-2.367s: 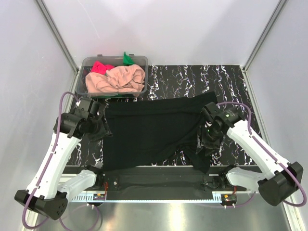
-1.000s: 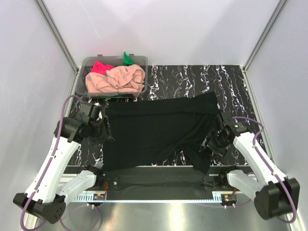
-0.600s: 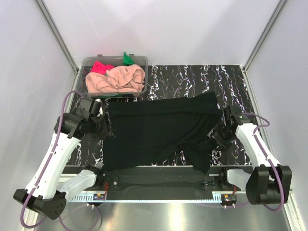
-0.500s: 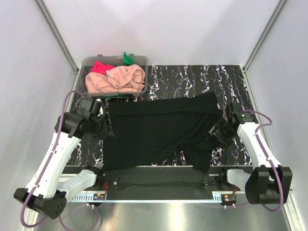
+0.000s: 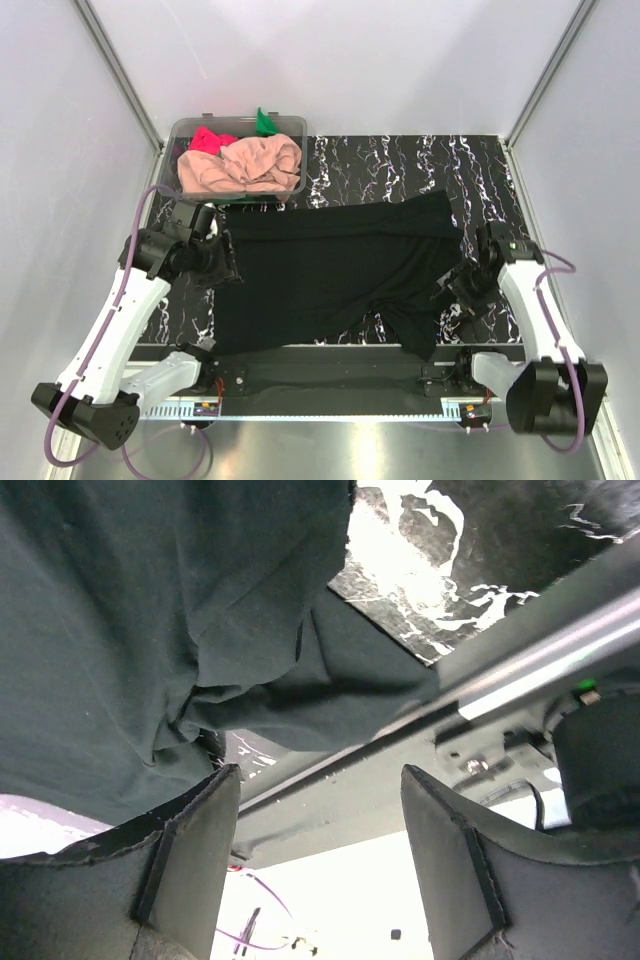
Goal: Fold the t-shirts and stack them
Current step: Fold the tshirt
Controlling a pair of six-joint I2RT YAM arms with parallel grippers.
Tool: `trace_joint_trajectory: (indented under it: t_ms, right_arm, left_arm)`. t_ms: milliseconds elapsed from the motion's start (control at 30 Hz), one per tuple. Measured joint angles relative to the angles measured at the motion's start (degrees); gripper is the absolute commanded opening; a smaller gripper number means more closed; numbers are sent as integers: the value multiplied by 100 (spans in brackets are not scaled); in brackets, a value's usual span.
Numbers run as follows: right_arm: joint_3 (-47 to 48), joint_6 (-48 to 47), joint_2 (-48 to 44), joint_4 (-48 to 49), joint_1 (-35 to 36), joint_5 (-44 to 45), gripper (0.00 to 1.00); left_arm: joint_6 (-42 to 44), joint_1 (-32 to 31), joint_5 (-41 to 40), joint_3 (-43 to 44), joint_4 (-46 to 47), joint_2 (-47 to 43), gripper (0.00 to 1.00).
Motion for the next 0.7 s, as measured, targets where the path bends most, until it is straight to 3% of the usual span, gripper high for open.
trace_joint_trajectory:
  t_ms: [200,467,700]
  right_arm:
    - [603,-188,1241,-28,-258,98,75]
    - [190,-186,916,-50,-426,-306,78]
    - [789,-876,1097,-581,-426,-122,78]
  left_arm:
    - [0,0,87,2,24,103,52]
    - [-2,-4,87,256,140,267,52]
    - [-4,-4,184,192,466,385,52]
